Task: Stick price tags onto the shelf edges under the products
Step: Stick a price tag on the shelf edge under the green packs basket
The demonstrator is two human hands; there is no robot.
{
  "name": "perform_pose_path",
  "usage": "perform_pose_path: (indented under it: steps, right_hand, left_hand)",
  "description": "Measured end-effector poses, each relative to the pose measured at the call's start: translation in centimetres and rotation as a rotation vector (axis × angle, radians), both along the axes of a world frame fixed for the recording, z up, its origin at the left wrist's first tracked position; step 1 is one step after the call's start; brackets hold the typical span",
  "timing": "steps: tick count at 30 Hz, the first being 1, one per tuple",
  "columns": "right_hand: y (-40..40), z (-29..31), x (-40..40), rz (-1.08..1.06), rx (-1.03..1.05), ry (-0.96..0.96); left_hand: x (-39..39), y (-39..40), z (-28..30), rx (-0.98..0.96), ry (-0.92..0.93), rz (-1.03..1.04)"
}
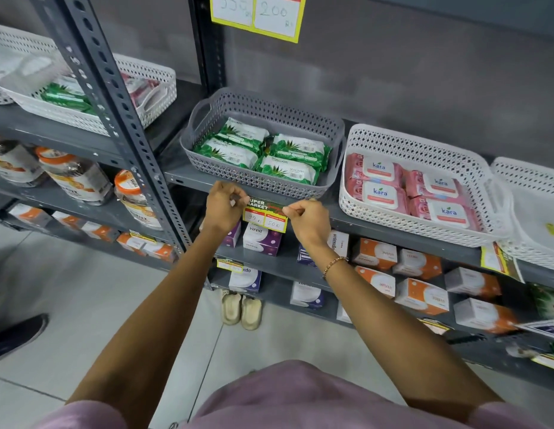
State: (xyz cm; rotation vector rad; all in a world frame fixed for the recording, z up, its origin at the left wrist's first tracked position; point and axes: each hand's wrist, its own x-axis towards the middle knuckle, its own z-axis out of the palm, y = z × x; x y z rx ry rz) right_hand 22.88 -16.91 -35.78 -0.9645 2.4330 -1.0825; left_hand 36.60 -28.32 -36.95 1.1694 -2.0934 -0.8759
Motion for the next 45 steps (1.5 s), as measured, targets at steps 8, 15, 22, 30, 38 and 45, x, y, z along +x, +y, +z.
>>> perform_pose_path:
  steps: [8, 15, 22, 30, 38, 45]
  right_hand:
    - [-0.8, -1.3, 0.5, -0.013, 0.001, 0.074]
    - [-0.8, -2.1, 0.3, -0.002, -0.044, 0.123]
    - [-0.5, -2.5, 0.4, 0.043, -0.067, 0.172]
    - [-0.4, -2.8, 0.6, 0.121, 0.014, 0.240]
    - [-0.8, -2.7, 1.4, 0.021, 0.019, 0.238]
    - [-1.6, -2.4, 0.9, -0.031, -0.005, 0.254]
  left_hand:
    - [0.0, -0.9, -1.3, 0.013, -0.025, 0.113]
    - [0.6, -1.2, -1.4, 0.015, 0.001, 0.151]
    - [1.0, -1.5, -2.1, 0.073, 0.020, 0.070]
    - [1.4, -1.2, -2.1, -0.024, -0.123, 0.032]
    - [0.7, -1.1, -1.7, -0.022, -0.111, 0.125]
    - [-0.4, -0.6, -1.6, -0.093, -0.188, 0.248]
